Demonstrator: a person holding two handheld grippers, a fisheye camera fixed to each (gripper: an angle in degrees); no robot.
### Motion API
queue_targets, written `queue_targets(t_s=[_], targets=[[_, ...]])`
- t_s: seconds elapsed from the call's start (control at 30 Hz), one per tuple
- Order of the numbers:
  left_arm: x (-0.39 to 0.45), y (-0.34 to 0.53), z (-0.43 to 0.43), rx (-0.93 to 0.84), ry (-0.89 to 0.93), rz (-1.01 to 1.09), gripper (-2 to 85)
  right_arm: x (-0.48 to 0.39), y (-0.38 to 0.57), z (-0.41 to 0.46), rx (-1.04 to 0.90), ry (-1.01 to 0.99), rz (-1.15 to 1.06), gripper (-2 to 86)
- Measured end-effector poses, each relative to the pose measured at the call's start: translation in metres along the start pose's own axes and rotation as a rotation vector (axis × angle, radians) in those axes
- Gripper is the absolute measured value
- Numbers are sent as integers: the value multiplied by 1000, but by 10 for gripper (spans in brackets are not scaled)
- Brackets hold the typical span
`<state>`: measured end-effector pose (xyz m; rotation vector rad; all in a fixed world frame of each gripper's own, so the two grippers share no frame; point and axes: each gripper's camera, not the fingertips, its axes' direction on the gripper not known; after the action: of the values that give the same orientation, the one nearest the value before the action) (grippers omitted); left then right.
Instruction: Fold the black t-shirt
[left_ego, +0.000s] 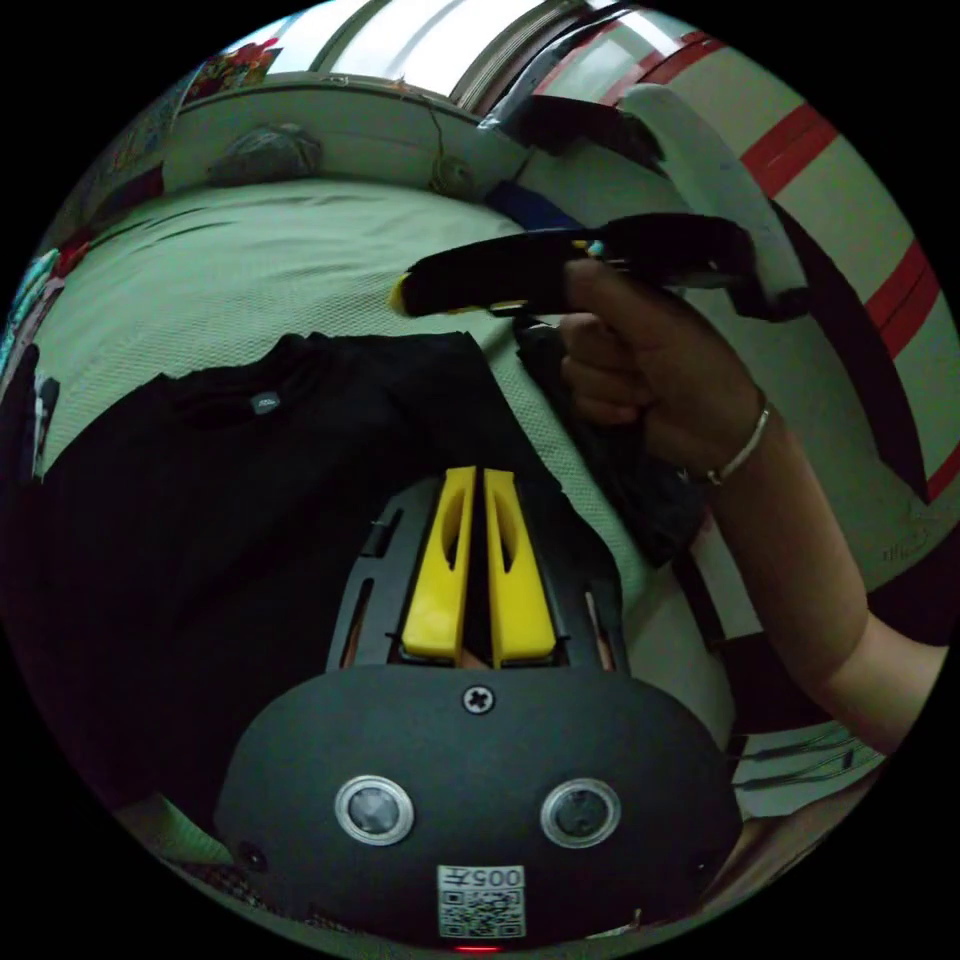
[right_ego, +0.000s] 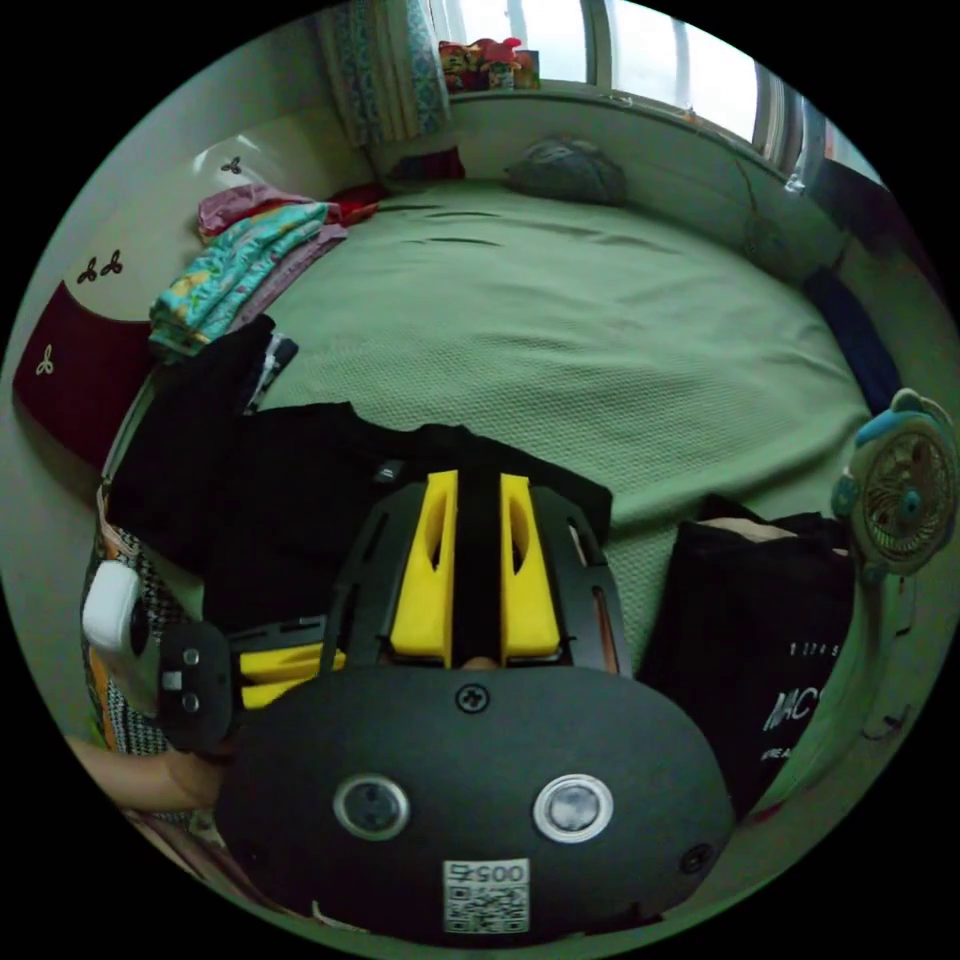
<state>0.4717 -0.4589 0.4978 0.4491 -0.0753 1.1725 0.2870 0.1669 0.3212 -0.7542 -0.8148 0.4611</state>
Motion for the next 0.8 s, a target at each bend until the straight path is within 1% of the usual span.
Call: queue_targets(t_s=[0.17, 0.27, 0.33, 0.47, 0.57, 0.63, 0.8], targets=[[-10, -15, 17, -17, -20, 48, 37, 14, 31, 11, -54, 162, 3, 60], [-16, -21, 26, -1, 12, 50, 37, 21, 51, 24, -96, 191, 51, 62], [-24, -27, 36, -15, 42, 40, 35, 26, 62, 31, -119, 190, 88, 62], [-39, -35, 46, -38, -31, 6, 25, 37, 84, 38, -137, 169, 163, 62], [-52, -40, 51, -57, -31, -16, 11, 39, 98, 38, -135, 148, 167, 64], [-63, -42, 54, -87, -83, -51, 0, 39, 105, 39, -132, 137, 161, 68], [-76, -45, 52, -92, -64, -60, -6, 42, 116, 52, -159, 134, 182, 73]])
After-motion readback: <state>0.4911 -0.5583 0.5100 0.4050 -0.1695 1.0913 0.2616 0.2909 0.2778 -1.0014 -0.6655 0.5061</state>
